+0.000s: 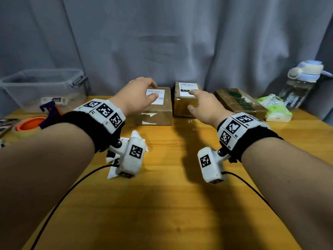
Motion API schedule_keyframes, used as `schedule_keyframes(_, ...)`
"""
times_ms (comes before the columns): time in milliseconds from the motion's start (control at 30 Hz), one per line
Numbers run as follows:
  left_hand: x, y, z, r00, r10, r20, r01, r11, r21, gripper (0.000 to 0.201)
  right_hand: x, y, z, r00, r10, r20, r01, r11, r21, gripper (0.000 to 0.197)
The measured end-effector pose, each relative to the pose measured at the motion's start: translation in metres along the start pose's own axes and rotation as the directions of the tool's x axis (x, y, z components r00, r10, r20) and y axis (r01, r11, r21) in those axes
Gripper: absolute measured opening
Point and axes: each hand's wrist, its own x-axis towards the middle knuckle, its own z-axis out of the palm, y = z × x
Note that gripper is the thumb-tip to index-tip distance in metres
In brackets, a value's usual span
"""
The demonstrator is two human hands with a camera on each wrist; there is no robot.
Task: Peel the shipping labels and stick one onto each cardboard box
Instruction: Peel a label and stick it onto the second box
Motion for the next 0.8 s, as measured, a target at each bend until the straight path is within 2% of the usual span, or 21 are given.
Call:
schedule_keyframes(133,-0.035,-0.002,-0.011,0.998,-0.040,0.048,0.040,0.999,0.001,0.037,-0.030,-0.021,0.007,0.999,-0.002,0.047,-0.003,0.995,0.099,0.048)
schedule_keyframes(267,-0.070,-0.017,-0.007,0.973,-0.148,0.177,0.145,0.989,0.032,0.041,-0.049,-0.043,0.021,0.988,-0.040,0.148,0.019,0.990,0.138,0.043)
schedule_keyframes(400,-0.098,-0.034,0.003,0.894,-0.249,0.372,0.221,0.968,0.119,0.072,-0.057,-0.065,0.037,0.970,-0.029,0.241,-0.013,0.985,0.171,0.045)
schedule_keyframes(500,-0.107,-0.044,0.016,0.854,-0.204,0.479,0.161,0.978,0.129,0.090,-0.059,-0.079,0.050,0.960,-0.010,0.278,-0.046,0.980,0.193,0.042)
schedule_keyframes(667,-0.100,-0.050,0.037,0.826,-0.138,0.547,0.044,0.982,0.182,0.080,-0.054,-0.089,0.072,0.923,0.018,0.383,-0.104,0.973,0.205,0.052)
schedule_keyframes(800,-0.092,-0.053,0.045,0.861,-0.125,0.493,0.051,0.986,0.161,0.063,-0.047,-0.088,0.083,0.854,0.017,0.521,-0.155,0.962,0.223,0.081)
